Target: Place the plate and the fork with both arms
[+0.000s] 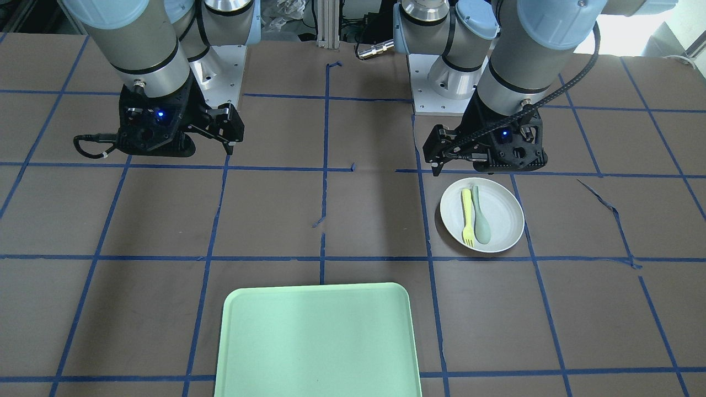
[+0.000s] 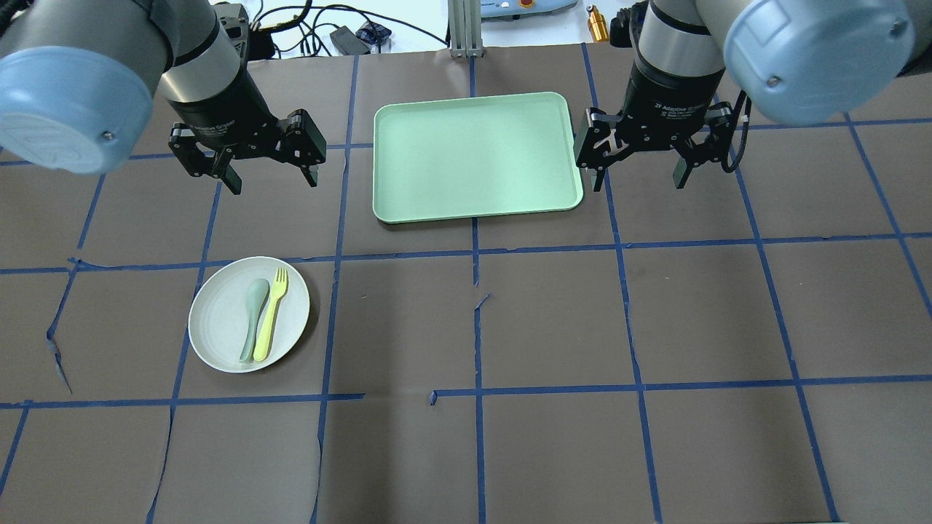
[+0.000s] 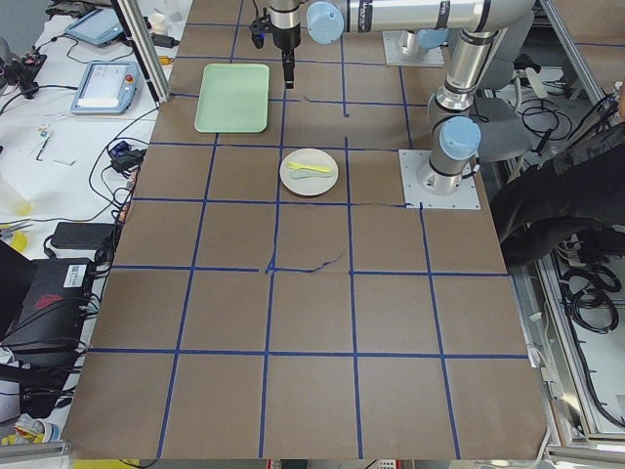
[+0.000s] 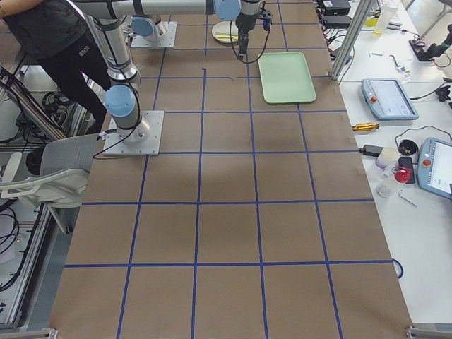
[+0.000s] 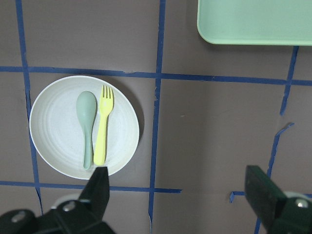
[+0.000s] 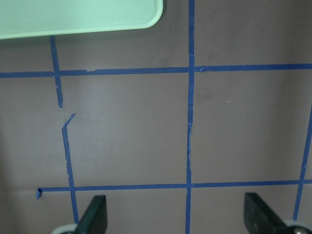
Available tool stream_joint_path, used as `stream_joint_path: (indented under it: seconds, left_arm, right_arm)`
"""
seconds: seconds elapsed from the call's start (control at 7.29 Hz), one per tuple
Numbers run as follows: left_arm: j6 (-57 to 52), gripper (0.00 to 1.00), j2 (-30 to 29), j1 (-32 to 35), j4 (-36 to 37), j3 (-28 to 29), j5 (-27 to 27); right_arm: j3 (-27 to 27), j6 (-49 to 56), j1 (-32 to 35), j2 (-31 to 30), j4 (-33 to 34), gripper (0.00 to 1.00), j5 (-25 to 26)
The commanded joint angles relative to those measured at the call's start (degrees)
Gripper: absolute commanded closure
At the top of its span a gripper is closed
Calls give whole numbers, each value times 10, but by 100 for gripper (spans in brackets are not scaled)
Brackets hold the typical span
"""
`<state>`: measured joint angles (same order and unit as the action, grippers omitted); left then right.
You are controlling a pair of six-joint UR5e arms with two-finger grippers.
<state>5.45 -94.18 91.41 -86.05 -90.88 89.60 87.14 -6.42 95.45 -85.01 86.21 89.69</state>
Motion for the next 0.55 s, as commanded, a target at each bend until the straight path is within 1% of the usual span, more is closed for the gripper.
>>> stream_joint_path:
  seconds: [0.0, 0.41]
  left_arm:
    - [0, 0, -2, 0, 4, 0, 0]
    - [-1, 0, 3, 0, 7, 0, 6]
  right_arm:
    - [-3, -1, 0, 0, 1, 0, -5]
    - [-2, 2, -1, 5, 4, 0, -1]
